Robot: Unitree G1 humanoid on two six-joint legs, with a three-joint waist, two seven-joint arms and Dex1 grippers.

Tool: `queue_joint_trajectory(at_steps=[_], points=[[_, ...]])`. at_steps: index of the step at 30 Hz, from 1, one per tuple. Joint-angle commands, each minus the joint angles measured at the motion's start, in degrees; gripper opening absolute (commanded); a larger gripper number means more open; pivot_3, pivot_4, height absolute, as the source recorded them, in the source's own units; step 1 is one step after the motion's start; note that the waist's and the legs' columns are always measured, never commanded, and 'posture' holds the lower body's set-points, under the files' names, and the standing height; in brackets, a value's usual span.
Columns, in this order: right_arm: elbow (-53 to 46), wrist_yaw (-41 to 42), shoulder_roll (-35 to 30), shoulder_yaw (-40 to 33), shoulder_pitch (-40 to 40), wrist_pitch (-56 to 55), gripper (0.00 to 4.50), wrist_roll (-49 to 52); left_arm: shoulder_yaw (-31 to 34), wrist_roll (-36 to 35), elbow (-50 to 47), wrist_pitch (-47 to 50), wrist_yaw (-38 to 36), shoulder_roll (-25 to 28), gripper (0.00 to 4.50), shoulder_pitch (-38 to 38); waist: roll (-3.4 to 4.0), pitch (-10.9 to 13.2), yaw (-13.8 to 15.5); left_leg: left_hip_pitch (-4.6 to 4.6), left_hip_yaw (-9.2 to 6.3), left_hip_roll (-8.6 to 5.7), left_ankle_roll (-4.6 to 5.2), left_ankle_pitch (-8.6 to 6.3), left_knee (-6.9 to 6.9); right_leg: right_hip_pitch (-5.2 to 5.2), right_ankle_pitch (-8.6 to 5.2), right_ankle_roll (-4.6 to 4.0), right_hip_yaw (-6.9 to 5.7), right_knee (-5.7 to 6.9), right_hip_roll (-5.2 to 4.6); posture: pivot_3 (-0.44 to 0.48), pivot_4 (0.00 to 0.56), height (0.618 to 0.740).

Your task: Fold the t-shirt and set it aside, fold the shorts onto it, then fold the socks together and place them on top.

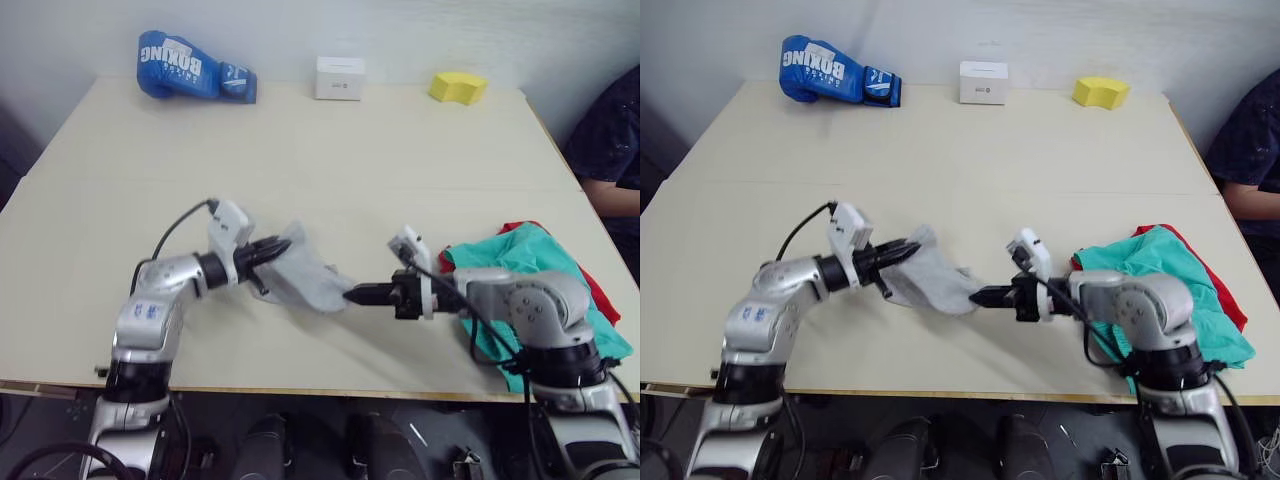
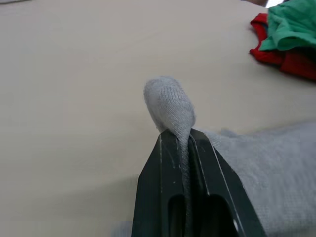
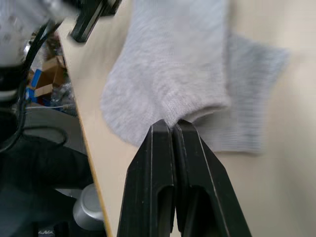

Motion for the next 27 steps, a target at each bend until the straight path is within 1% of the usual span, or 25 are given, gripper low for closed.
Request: queue_joint_trajectory(at_steps=[1,3,5,9,11,13,16,22,26,27], points=[[4.31,7.12,-2.13,4.05,-3.46,-4.32,0.01,-3.76,1.68,-2.27,-9.49,1.62,6.39,-3.41,0.0,4.32,0.0,0.0,0.38,0.0,0.0,0.0,0.01,0.0,0.01,0.0,0.0,0.0,0.0,0.0,0.0,0.0,0.15,0.74],[7.69,10.67,-3.08,6.79,-5.75,-7.13,0.01,-6.82,3.53,-4.37,-13.17,2.91,11.53,-8.5,0.0,7.8,0.0,0.0,0.68,0.01,0.0,0.0,0.01,-0.01,0.02,0.02,0.01,0.0,0.0,-0.01,-0.01,0.0,0.15,0.74],[9.76,14.24,-3.86,9.13,-7.22,-9.63,0.01,-9.21,4.93,-5.37,-15.03,3.08,15.18,-12.08,0.0,10.19,0.0,0.0,0.97,-0.01,0.0,0.0,0.03,-0.02,0.06,0.04,0.03,0.04,0.0,-0.03,-0.02,0.0,0.15,0.74],[12.06,20.65,-4.78,12.71,-9.4,-13.68,0.01,-12.79,0.6,-0.81,-15.13,-3.3,16.3,-11.74,0.0,16.44,0.0,0.0,0.88,0.0,0.03,0.0,0.03,-0.02,0.09,0.04,0.07,0.03,-0.01,-0.02,0.0,0.0,0.15,0.74],[13.53,20.94,-4.05,12.96,-10.04,-14.56,0.01,-14.25,-0.05,0.48,-13.97,-7.46,17.02,-12.14,0.0,17.91,0.0,0.0,0.87,0.0,0.08,0.0,0.03,-0.02,0.08,0.03,0.07,0.03,0.0,-0.04,0.01,0.0,0.15,0.74],[14.76,20.59,-3.13,12.39,-10.54,-15.01,0.01,-15.34,0.84,0.06,-12.46,-10.39,18.32,-13.64,0.0,18.08,0.0,0.0,0.88,0.0,0.08,0.01,0.03,-0.03,0.08,0.01,0.08,0.01,0.0,-0.04,0.0,0.0,0.15,0.74],[14.64,21.17,-2.52,11.51,-10.96,-16.71,0.01,-16.52,0.79,-0.17,-11.07,-13.31,18.55,-14.08,0.0,17.65,0.0,0.0,0.9,-0.01,0.07,0.04,0.01,-0.04,0.09,0.02,0.11,-0.04,0.0,-0.06,0.0,0.0,0.15,0.74],[14.27,22.29,-1.73,8.37,-12.55,-18.8,0.01,-16.12,1.11,-2.84,-11.02,-14.93,17.96,-14.37,0.0,16.55,0.0,0.0,0.9,-0.03,0.07,0.04,0.01,-0.08,0.08,0.01,0.12,-0.04,-0.01,-0.13,0.0,0.0,0.15,0.74],[14.33,22.11,-1.45,8.96,-11.6,-20.61,0.01,-17.98,1.12,-2.32,-9.02,-16.31,18.52,-14.03,0.0,15.43,0.0,0.0,0.87,-0.02,0.07,0.04,0.0,-0.09,0.06,0.01,0.12,-0.04,-0.01,-0.14,0.0,0.0,0.15,0.74],[14.01,22.2,-1.71,10.17,-10.33,-22.84,0.01,-19.71,0.88,-1.92,-8.15,-16.99,18.44,-13.94,0.0,15.29,0.0,0.0,0.88,-0.02,0.08,0.04,0.0,-0.09,0.07,0.01,0.12,-0.04,-0.01,-0.13,0.0,0.0,0.15,0.74]])
